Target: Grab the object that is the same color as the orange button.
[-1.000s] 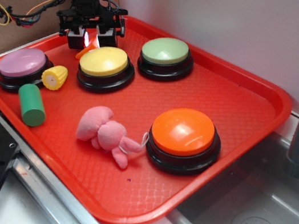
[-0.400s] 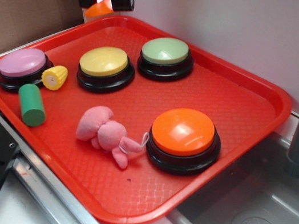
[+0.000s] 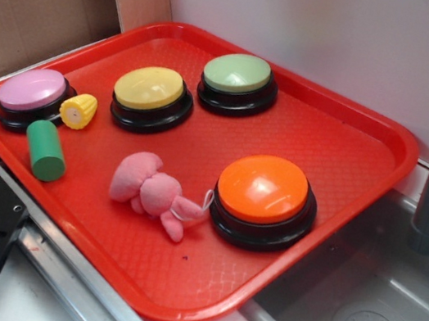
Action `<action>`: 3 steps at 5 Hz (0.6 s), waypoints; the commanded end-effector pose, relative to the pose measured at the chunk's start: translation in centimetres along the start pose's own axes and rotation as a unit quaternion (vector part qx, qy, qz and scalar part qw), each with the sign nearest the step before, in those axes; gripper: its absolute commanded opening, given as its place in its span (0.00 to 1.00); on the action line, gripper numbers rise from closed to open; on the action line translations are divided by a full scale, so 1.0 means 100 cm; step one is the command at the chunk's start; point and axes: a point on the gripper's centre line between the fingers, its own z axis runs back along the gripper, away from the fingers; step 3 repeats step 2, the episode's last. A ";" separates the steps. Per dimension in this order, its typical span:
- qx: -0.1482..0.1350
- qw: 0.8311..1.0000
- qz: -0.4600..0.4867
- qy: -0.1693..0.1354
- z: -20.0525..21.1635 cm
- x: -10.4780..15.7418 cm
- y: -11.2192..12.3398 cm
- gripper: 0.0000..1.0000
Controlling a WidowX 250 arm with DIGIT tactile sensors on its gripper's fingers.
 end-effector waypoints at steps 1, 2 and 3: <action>-0.014 0.999 -0.046 0.006 0.019 -0.036 -0.010 0.00; -0.010 0.998 -0.055 0.004 0.020 -0.036 -0.008 0.00; -0.010 0.998 -0.055 0.004 0.020 -0.036 -0.008 0.00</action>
